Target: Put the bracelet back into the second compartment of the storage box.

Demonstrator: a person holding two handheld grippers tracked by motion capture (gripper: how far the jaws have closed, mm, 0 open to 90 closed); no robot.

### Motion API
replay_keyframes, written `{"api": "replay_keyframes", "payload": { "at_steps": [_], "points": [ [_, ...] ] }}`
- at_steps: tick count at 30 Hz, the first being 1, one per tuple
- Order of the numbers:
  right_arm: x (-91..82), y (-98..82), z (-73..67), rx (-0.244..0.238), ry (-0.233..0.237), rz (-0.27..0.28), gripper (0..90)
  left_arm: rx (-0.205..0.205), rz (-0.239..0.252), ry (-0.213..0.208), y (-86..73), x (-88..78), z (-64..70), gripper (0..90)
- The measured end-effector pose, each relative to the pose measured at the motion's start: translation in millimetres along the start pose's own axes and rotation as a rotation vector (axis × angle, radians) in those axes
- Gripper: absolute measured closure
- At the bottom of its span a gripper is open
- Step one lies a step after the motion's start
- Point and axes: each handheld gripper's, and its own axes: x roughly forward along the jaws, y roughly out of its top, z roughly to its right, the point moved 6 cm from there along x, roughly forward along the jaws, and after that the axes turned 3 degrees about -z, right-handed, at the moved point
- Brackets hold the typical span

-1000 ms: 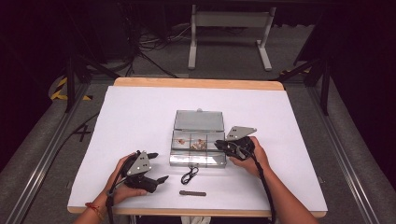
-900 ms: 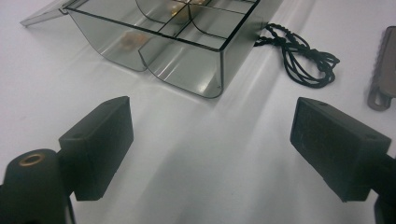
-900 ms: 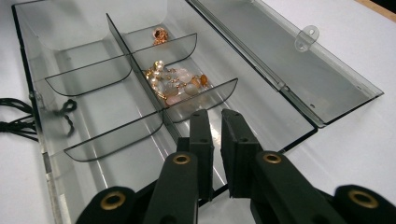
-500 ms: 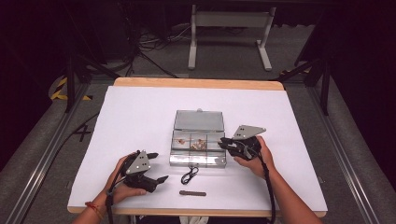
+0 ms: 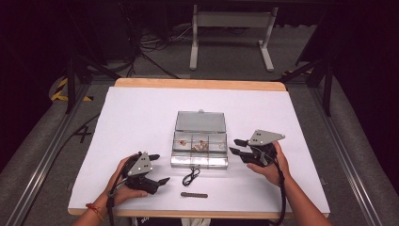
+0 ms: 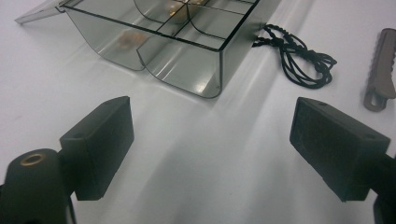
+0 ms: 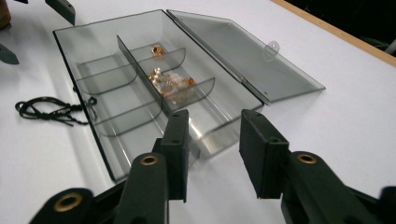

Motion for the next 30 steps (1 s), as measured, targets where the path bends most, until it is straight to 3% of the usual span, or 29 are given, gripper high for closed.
{"api": "replay_keyframes", "payload": {
  "at_steps": [3,11,13,15,19,22,27,30],
  "points": [
    [-5.1,-8.6,2.9,0.010,-0.007,-0.007,59.3,-0.006,0.015,0.009,0.1,-1.3,-0.4,15.1],
    [-15.7,-29.7,4.7,0.031,-0.051,-0.008,52.0,0.026,-0.015,0.025,0.3,1.0,2.3,22.2],
    [-16.4,-31.5,4.5,0.035,-0.057,-0.010,51.3,0.021,-0.024,0.015,0.3,1.5,3.3,24.0],
    [-16.3,-35.7,4.1,0.034,-0.069,-0.026,50.6,0.022,-0.026,-0.009,1.0,1.1,6.7,31.9],
    [-15.6,-41.0,1.3,0.035,-0.077,-0.048,48.1,0.065,-0.022,-0.046,6.6,1.4,17.7,40.1],
    [-16.1,-44.0,0.2,0.041,-0.073,-0.051,48.1,0.070,-0.021,-0.054,8.4,2.5,20.2,45.5],
    [-16.2,-56.6,-0.5,0.046,-0.074,-0.073,45.1,0.119,-0.023,-0.047,16.4,5.8,28.3,55.2],
    [-21.7,-55.6,1.4,0.058,-0.076,-0.036,44.0,0.132,-0.020,-0.061,22.3,9.6,32.9,58.4]
  ]
}}
